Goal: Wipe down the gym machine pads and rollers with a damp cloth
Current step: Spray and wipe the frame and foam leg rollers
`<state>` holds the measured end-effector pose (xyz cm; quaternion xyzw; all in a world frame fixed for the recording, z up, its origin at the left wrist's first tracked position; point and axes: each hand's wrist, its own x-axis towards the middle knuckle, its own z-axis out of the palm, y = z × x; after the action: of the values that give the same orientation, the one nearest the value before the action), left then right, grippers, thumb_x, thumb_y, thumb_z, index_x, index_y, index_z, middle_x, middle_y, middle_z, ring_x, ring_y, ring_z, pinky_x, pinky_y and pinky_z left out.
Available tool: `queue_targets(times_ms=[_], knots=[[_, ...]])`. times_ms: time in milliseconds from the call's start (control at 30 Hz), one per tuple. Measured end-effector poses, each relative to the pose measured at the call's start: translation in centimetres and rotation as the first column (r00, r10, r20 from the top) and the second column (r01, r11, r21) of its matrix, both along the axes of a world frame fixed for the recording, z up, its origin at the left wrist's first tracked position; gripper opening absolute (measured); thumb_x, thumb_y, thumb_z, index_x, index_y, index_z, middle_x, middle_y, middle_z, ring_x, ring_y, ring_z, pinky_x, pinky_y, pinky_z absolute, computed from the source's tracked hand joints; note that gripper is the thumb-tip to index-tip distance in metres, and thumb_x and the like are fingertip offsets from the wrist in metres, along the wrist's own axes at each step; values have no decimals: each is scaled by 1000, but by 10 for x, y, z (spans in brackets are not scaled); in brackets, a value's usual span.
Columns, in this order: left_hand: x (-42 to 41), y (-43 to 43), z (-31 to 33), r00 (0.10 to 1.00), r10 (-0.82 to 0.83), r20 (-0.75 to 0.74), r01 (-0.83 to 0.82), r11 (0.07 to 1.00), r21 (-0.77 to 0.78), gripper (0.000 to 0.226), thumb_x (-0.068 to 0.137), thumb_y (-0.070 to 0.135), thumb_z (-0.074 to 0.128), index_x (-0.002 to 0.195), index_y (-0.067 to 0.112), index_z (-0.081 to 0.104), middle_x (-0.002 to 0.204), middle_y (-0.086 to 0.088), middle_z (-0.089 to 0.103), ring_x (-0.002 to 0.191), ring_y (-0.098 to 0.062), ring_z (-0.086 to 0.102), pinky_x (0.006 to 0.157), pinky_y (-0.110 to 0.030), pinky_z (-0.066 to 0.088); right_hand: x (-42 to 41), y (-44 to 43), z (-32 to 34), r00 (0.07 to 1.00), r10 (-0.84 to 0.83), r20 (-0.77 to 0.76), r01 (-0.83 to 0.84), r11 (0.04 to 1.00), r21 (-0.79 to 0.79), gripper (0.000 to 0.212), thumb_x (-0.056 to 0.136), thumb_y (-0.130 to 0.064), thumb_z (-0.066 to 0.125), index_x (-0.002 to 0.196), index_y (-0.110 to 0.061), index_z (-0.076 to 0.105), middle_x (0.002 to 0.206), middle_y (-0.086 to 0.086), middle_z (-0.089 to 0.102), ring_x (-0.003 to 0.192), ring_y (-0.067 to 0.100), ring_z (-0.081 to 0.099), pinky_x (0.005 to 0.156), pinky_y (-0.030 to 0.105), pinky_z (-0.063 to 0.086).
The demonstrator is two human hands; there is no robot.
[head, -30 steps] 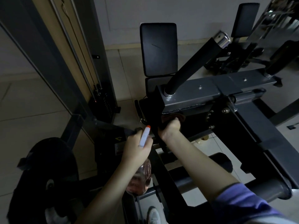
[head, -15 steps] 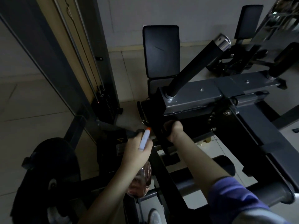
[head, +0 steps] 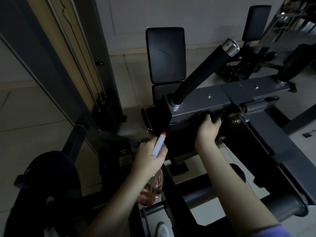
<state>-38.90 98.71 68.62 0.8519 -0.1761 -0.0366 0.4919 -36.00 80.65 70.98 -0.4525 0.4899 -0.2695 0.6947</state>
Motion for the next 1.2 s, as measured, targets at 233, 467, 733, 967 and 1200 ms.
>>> queue_targets(times_ms=[233, 467, 733, 967, 1200], knots=[[7, -8, -8, 1000, -3, 14, 2, 999, 37, 20, 88, 11, 53, 70, 4, 52, 58, -12, 52, 49, -23, 50, 45, -26, 34, 8, 0, -9, 968, 94, -233, -178, 911, -371, 52, 101, -29, 35, 149, -14, 21, 147, 15, 38, 133, 32, 38, 109, 38, 33], [9, -16, -6, 1000, 5, -13, -5, 1000, 21, 20, 88, 7, 53, 70, -1, 50, 58, -15, 51, 46, -15, 43, 43, -20, 32, -3, 0, -10, 883, 199, -425, -414, 756, -506, 51, 99, -13, 37, 147, -9, 20, 142, 18, 35, 123, 34, 45, 88, 30, 35], [11, -22, -6, 999, 27, 21, -27, 1000, 10, 26, 87, 5, 55, 64, 4, 43, 55, -5, 45, 46, -13, 41, 44, -15, 32, -15, 35, -9, 795, 240, -557, -582, 562, -588, 57, 99, -16, 40, 148, -3, 13, 142, 20, 36, 116, 34, 51, 83, 30, 41], [11, -15, -11, 1000, 15, 21, -16, 999, 39, 30, 86, 3, 55, 61, 15, 42, 56, -5, 47, 50, -16, 48, 44, -17, 32, -7, 36, -7, 929, 251, -271, -330, 893, -305, 45, 92, -27, 57, 125, -3, 39, 127, 16, 48, 114, 30, 51, 92, 29, 41], [7, -7, -2, 999, 29, 35, -29, 999, -17, 19, 88, 1, 56, 69, 1, 51, 63, -18, 55, 61, -24, 52, 49, -21, 37, 3, 34, -18, 934, 286, -214, -296, 955, -17, 64, 97, -46, 41, 141, -4, 24, 132, 13, 48, 120, 29, 49, 95, 32, 40]])
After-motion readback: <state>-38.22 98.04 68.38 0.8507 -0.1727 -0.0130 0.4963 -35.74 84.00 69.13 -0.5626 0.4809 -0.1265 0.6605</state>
